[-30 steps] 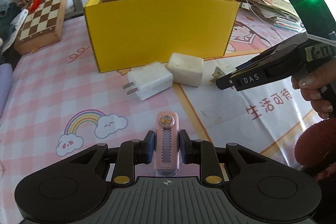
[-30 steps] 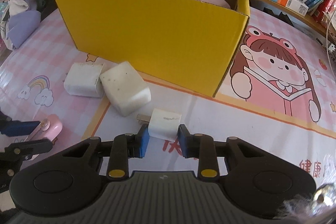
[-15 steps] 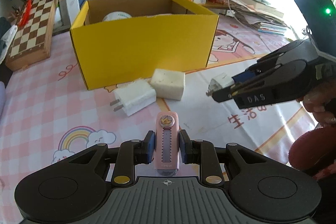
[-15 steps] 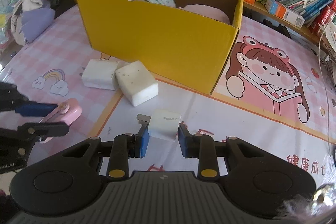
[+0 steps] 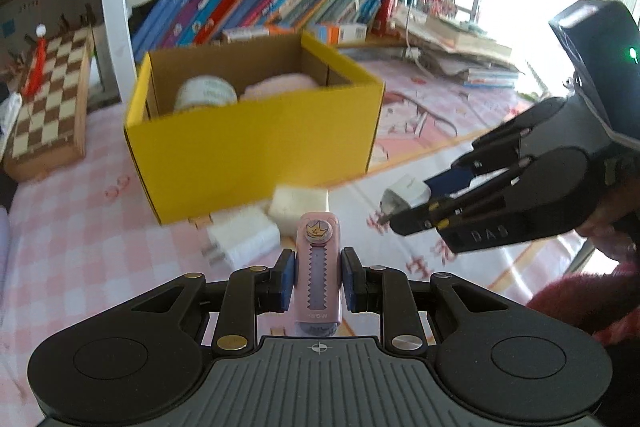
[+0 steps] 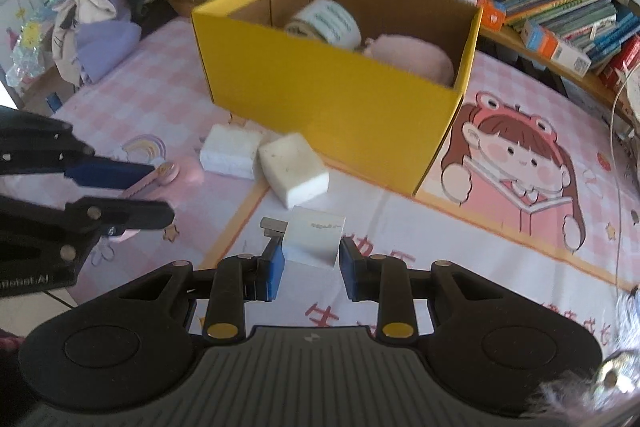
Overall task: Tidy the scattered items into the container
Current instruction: 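Carry the box cutter with the left tool while the right tool carries the charger into the box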
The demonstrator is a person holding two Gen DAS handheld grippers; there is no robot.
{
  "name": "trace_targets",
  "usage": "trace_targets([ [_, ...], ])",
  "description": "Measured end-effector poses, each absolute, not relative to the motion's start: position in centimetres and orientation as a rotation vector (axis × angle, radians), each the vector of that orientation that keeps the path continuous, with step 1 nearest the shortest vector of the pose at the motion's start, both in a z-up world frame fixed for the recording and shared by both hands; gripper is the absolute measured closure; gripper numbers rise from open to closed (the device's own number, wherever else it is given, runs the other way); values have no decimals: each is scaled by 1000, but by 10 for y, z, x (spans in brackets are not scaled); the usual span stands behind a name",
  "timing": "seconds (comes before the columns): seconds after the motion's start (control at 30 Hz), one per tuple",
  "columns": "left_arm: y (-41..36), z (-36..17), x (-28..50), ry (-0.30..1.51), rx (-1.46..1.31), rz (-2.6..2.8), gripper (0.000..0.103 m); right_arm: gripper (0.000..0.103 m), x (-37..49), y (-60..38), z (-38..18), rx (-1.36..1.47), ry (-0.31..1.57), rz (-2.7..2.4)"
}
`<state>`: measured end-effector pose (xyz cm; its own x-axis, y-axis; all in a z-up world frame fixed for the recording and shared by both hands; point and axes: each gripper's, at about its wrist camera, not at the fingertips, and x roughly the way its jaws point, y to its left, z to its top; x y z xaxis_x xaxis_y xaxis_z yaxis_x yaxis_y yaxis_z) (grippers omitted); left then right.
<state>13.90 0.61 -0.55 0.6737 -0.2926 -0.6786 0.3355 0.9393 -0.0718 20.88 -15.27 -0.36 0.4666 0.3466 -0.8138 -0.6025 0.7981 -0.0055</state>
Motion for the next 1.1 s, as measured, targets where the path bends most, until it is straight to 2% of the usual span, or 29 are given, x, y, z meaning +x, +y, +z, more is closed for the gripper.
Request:
trace_targets([
  [0.67, 10, 65, 219, 536, 146, -328, 80, 75, 285, -149, 76, -369, 686, 660],
  [0.9, 15, 63, 267, 560, 148, -289, 80, 75, 337, -137, 74, -430, 678, 692],
  [1.1, 16, 43, 303, 661, 168, -293, 80, 75, 365, -122, 54, -522, 720, 752],
])
